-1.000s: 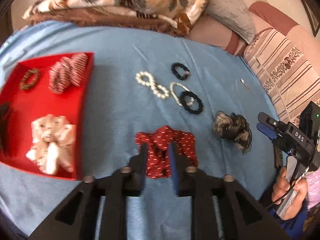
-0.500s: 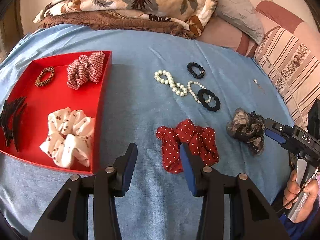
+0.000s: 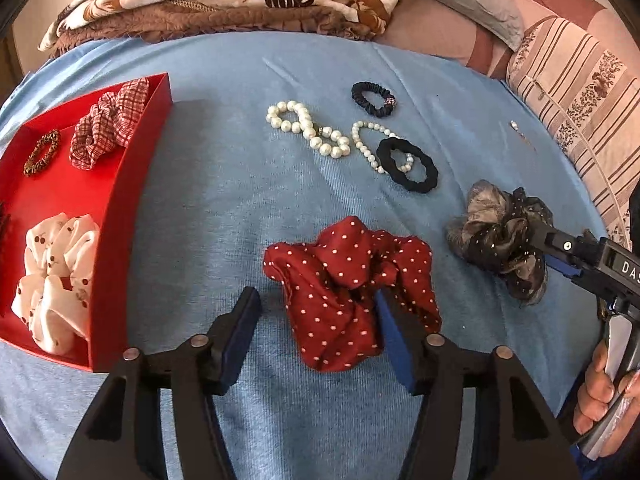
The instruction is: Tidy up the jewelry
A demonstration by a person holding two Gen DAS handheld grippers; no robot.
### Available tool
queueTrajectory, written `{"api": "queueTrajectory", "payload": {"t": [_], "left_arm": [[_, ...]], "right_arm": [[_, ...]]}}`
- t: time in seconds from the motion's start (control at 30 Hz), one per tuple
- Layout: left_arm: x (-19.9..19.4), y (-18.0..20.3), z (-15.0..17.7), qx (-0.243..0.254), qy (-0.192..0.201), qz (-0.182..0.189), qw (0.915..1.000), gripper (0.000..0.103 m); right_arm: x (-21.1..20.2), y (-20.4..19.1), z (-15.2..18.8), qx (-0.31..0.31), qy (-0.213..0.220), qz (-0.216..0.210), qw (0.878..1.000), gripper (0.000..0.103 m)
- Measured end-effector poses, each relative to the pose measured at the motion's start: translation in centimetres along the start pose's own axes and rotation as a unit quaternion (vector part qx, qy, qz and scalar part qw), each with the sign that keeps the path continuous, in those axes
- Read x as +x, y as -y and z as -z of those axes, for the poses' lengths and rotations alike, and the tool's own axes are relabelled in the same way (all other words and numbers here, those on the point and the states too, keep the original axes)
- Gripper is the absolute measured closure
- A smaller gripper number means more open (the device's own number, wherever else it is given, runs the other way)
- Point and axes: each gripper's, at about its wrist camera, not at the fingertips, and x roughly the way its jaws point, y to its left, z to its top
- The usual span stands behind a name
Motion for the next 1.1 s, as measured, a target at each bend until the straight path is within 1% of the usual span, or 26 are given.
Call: {"api": "queueTrajectory", "payload": {"t": [0.07,0.13,0.17,0.2,0.23,0.27,0.3,0.33,0.37,0.53,0.73,0.97,1.03,1.1], "left_arm": [[0.1,0.3,0.1,0.005,0.005,-0.003,1.0000,0.039],[0.1,0.5,0.1,0.007,0.008,-0.006,0.9999,0.039],[0.1,0.5,0.1,0.006,0.009,-0.006,0.9999,0.039],[0.1,0.5,0.1,0.006,0.008,-0.006,0.9999,0.039],[0.1,0.4,0.1,0.005,0.007,-0.005,1.0000,0.041],[0.0,0.3,0.0,0.004,0.006,0.000,1.0000,0.061],[-0.1,0.2,0.0,0.002,-0.001,0.011,0.9999,0.088],[-0.2,0.1,0.0,-0.003,-0.008,0.020,0.9998,0.091],[-0.5,0.1,-0.1,-0.007,-0.008,0.025,0.9996,0.091],[-4.0,0.1,0.5,0.001,0.028,0.036,0.9990,0.091],[-8.1,-0.3,1.9,0.011,0.070,0.031,0.9970,0.091],[-10.4,-1.6,3.2,0.014,0.094,0.014,0.9953,0.091],[-10.9,-2.3,3.6,0.011,0.101,0.012,0.9947,0.091],[-11.2,-2.8,3.9,0.009,0.105,0.011,0.9944,0.091]], "right_arm": [[0.6,-0.1,0.1,0.003,-0.006,-0.006,1.000,0.035],[0.9,-0.3,0.1,0.002,-0.007,-0.009,1.000,0.035],[1.0,-0.6,0.1,-0.003,-0.004,-0.009,1.000,0.037],[1.0,-0.7,0.1,-0.005,-0.004,-0.011,1.000,0.043],[1.2,-0.8,0.2,-0.009,-0.008,-0.015,1.000,0.061],[1.3,-1.0,0.2,-0.012,-0.010,-0.014,1.000,0.072],[1.3,-1.1,0.3,-0.016,-0.010,-0.011,1.000,0.073],[1.1,-1.2,0.4,-0.019,-0.004,-0.009,1.000,0.076],[1.0,-1.3,0.4,-0.020,-0.001,-0.010,1.000,0.078],[-0.2,-1.3,0.9,-0.015,0.019,-0.013,1.000,0.079],[-1.2,-1.9,2.4,-0.015,0.035,-0.010,0.999,0.079],[-3.0,-4.5,5.2,-0.068,0.057,0.011,0.996,0.079],[-3.4,-5.0,6.0,-0.077,0.061,0.017,0.995,0.079],[-3.9,-5.3,6.7,-0.076,0.061,0.014,0.995,0.079]]}}
